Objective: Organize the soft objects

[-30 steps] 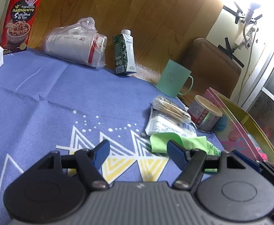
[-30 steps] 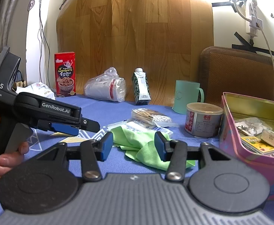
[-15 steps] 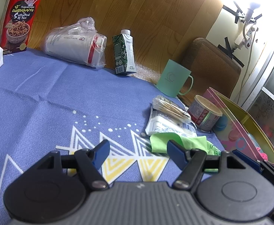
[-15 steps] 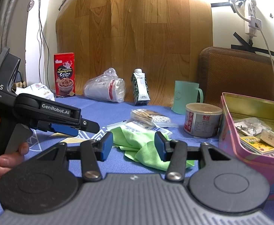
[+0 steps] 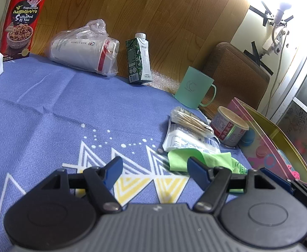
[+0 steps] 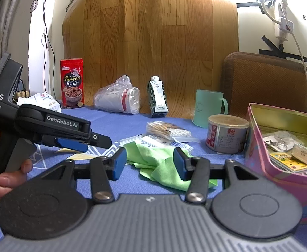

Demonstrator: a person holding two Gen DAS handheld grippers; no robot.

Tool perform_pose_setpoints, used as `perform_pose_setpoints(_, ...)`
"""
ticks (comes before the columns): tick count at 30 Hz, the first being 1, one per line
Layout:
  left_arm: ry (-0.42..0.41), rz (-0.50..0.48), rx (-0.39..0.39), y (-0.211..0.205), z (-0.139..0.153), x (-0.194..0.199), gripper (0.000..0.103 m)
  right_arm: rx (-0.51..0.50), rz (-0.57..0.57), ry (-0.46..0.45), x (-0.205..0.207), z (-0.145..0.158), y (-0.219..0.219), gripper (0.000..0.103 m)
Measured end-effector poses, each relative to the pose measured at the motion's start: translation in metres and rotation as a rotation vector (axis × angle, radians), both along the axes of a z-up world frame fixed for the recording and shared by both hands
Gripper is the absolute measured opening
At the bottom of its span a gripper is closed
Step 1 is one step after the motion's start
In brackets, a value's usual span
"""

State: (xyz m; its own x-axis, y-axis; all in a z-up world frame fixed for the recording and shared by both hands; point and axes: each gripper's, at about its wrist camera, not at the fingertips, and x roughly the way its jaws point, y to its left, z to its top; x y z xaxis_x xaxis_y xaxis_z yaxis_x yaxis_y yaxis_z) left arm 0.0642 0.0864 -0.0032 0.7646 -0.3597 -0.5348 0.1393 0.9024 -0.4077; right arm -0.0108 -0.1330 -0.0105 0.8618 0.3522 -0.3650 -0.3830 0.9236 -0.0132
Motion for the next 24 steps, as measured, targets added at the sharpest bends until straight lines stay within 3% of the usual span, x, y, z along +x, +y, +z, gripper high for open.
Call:
perform_pose_setpoints(18, 0.0, -0.002, -0.003, 0.0004, 0.0006, -0.0005, 0.07, 0.002, -0.001, 0.0, 0.0002, 0.0, 0.0, 0.052)
perform_pose_setpoints(24, 0.001, -0.008, -0.041, 0.0055, 0.0003, 0.0002, 0.068, -0.017, 0.018, 0.041, 0.009, -0.0012, 0.0047, 0.052)
